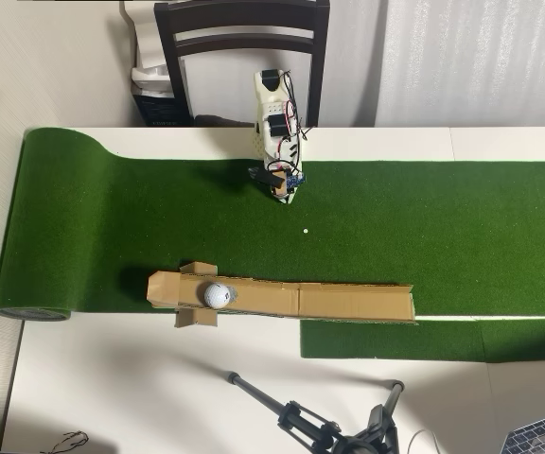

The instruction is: Pick up the golf ball and place it on the gray mark at the back.

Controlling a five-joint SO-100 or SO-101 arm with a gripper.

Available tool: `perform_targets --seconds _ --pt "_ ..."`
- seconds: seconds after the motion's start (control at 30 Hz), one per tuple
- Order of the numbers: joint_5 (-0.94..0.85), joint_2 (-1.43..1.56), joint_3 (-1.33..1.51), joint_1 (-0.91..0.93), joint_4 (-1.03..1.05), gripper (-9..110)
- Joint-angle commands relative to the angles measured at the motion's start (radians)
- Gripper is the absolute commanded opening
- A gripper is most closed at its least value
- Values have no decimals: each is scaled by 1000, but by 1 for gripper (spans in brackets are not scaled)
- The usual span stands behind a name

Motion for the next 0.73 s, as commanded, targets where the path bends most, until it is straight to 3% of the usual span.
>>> perform_targets --seconds 0.0,0.23,0.7 --pt "12 87 86 58 -17 0" --pt "49 87 81 192 -17 0" --pt "40 87 86 184 -17 0"
